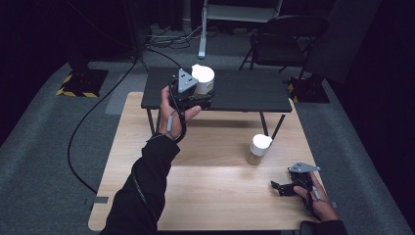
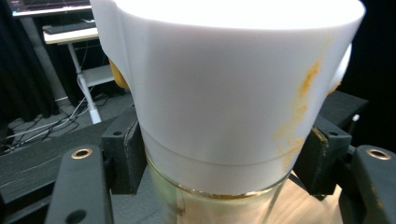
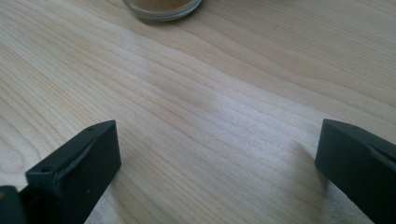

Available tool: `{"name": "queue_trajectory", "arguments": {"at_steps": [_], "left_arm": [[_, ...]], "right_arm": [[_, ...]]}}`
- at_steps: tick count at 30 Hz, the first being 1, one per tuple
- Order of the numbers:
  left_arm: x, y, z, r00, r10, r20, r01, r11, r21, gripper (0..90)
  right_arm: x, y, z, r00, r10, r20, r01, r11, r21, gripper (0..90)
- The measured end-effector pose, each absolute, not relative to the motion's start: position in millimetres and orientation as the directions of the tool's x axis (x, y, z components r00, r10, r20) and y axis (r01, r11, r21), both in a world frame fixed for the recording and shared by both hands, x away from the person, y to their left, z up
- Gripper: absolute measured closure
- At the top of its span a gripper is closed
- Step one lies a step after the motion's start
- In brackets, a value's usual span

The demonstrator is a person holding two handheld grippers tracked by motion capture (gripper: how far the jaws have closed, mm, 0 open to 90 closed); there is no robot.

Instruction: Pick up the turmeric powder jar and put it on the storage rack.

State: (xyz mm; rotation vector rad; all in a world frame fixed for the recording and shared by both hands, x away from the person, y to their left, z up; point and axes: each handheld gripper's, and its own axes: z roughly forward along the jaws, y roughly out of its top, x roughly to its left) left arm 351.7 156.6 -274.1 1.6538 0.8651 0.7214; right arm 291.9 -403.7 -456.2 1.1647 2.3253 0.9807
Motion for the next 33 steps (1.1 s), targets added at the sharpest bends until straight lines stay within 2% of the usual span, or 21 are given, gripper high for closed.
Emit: {"name": "queue_trajectory", "arguments": {"at_steps": [17,33], "left_arm": [[384.6,176.0,-274.0,0.459,0.888,-0.018,0.253,-0.111,0.961,30.4],[393.7,182.5,-285.1,0.45,0.892,-0.04,0.268,-0.092,0.959,30.3]], "right_arm": [[291.8,-403.7,-456.2,-0.595,0.803,-0.01,0.553,0.419,0.72,0.0],[291.8,-403.7,-456.3,-0.595,0.803,-0.01,0.554,0.419,0.72,0.0]]}}
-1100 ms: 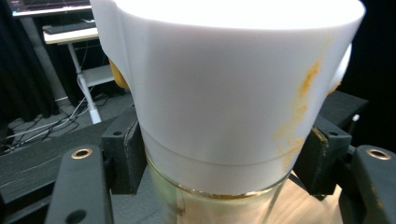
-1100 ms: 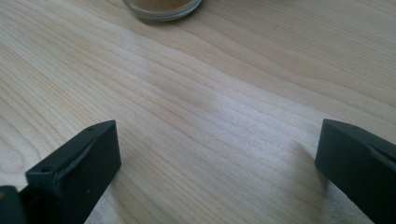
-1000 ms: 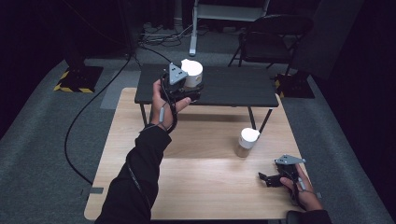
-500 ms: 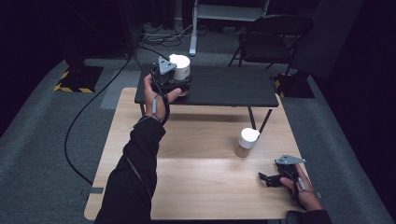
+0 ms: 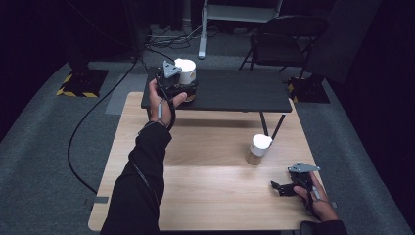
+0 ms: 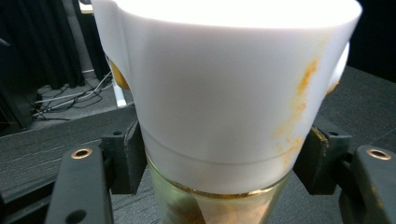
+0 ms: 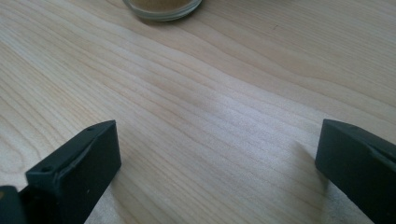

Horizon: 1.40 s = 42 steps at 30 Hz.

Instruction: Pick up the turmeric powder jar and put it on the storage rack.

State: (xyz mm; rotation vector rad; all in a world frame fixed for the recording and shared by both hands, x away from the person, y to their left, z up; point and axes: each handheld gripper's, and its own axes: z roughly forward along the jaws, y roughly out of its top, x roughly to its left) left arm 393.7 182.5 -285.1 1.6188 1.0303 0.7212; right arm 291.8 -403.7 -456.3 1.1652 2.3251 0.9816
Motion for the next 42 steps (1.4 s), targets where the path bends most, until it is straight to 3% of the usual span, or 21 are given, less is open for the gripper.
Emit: {"name": "queue_trajectory", "arguments": {"at_steps": [12,21,22,26,42], "left_arm": [[393.3,180.1,-283.9,0.449,0.893,-0.033,0.266,-0.098,0.959,28.9],[390.9,172.3,-285.0,0.408,0.913,-0.027,0.279,-0.097,0.955,18.2],[390.6,169.1,-285.5,0.39,0.921,-0.028,0.285,-0.091,0.954,10.5],[391.3,170.1,-286.7,0.397,0.917,-0.039,0.283,-0.082,0.956,5.9],[376.5,168.6,-283.0,0.394,0.918,0.04,0.22,-0.137,0.966,1.7]], "right_arm": [[291.9,-403.8,-456.2,-0.596,0.803,-0.009,0.553,0.419,0.72,0.0],[291.9,-403.8,-456.2,-0.596,0.803,-0.01,0.553,0.419,0.72,0.0],[291.9,-403.8,-456.2,-0.596,0.803,-0.01,0.553,0.42,0.72,0.0],[292.0,-403.8,-456.2,-0.596,0.803,-0.01,0.553,0.42,0.72,0.0],[292.0,-403.8,-456.2,-0.596,0.803,-0.011,0.553,0.42,0.72,0.0]]}}
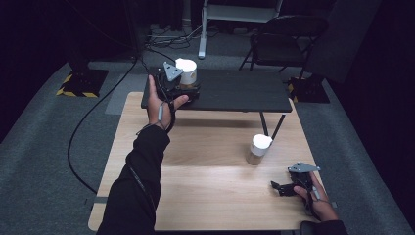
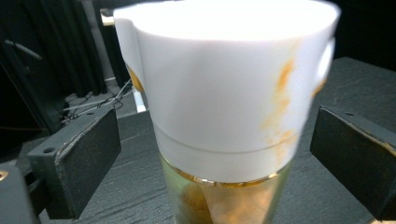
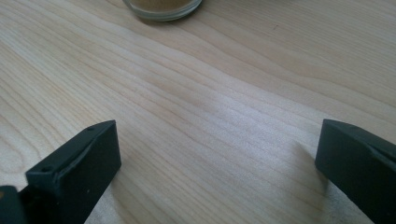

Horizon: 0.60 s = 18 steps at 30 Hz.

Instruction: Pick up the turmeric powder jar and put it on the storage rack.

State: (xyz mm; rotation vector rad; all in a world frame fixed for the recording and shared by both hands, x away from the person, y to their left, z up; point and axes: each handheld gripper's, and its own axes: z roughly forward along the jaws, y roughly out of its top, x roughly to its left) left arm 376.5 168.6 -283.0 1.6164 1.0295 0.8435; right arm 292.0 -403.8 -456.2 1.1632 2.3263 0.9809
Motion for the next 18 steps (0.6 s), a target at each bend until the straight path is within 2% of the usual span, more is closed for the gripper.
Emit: {"name": "queue_trajectory", "arguments": {"at_steps": [18], "left_arm": [[342.9,162.7,-271.4,0.405,0.895,0.188,0.132,-0.261,0.956,1.6]], "right_arm": [[292.0,-403.8,-456.2,-0.596,0.803,-0.01,0.553,0.42,0.72,0.0]]}}
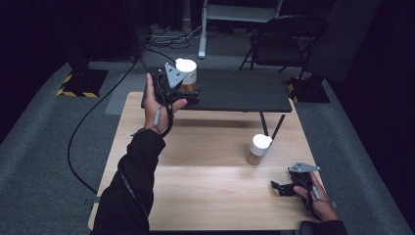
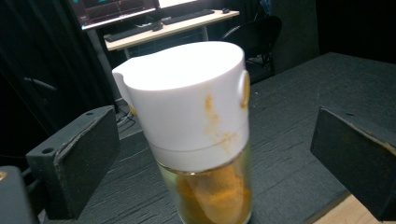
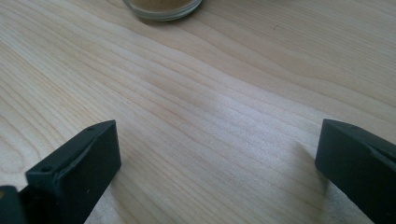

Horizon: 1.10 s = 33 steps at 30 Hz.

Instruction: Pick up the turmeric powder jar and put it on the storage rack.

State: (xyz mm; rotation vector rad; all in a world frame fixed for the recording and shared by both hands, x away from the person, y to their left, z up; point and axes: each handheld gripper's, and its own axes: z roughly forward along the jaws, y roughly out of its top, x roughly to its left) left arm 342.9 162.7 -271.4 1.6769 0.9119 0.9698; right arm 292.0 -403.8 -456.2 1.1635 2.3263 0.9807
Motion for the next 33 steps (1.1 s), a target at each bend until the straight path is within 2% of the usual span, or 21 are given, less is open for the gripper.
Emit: {"name": "queue_trajectory", "arguments": {"at_steps": [7,17,33], "left_arm": [[326.2,156.6,-274.5,0.397,0.88,0.262,0.078,-0.317,0.945,1.6],[301.7,154.3,-284.4,0.448,0.833,0.325,-0.001,-0.363,0.932,1.0],[273.6,153.6,-302.1,0.515,0.745,0.424,-0.053,-0.465,0.883,0.7]], "right_arm": [[292.0,-403.8,-456.2,-0.596,0.803,-0.011,0.553,0.42,0.72,0.0],[292.0,-403.8,-456.2,-0.596,0.803,-0.011,0.553,0.42,0.72,0.0],[292.0,-403.8,-456.2,-0.596,0.803,-0.01,0.553,0.42,0.72,0.0]]}}
